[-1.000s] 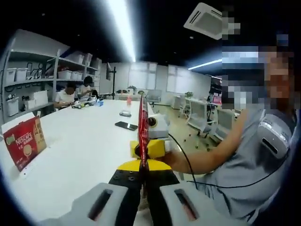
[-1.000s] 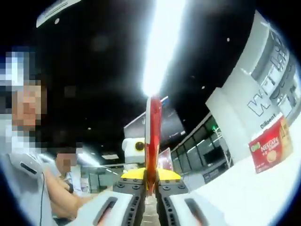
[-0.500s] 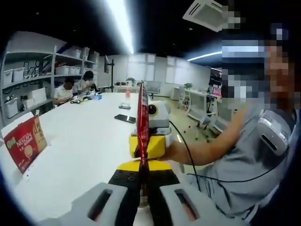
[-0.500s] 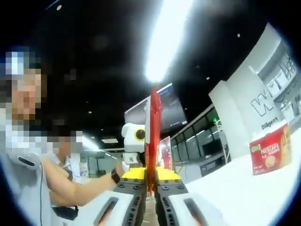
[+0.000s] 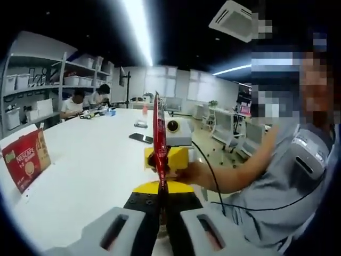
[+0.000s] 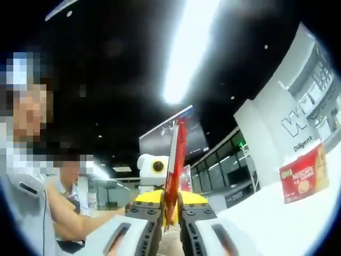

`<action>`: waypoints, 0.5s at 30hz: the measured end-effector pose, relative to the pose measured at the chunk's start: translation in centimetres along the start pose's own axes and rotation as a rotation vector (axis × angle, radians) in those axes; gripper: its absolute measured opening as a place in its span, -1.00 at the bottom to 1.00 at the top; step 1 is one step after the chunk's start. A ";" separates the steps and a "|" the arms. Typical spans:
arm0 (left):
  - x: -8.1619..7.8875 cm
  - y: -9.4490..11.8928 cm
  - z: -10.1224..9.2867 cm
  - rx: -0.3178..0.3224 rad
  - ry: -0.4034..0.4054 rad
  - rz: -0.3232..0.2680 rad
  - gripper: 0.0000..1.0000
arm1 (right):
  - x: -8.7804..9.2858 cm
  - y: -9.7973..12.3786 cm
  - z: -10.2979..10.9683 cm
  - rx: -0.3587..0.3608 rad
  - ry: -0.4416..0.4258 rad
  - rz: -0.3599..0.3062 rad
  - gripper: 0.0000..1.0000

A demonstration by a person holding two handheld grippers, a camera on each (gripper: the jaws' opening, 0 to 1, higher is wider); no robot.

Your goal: Tear open the coffee pouch, take out the coffee, and pour the coffee from the pouch into the cup

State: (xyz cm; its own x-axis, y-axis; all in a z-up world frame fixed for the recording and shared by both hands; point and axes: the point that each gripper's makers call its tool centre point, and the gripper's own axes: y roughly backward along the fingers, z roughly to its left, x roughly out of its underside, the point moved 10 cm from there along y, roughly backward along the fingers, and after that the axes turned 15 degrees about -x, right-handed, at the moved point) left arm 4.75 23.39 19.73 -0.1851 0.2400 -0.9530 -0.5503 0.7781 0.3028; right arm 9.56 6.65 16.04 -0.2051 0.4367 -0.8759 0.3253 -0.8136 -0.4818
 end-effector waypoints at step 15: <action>0.3 -0.2 -0.3 0.009 0.010 0.017 -0.92 | 0.1 0.0 -0.1 -0.036 -0.027 -0.032 -0.80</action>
State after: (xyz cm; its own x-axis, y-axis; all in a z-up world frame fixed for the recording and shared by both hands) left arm 4.54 23.10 19.43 -0.2024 0.2478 -0.9474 -0.5394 0.7793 0.3191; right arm 9.61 6.73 15.98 -0.2410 0.4513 -0.8592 0.3510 -0.7848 -0.5107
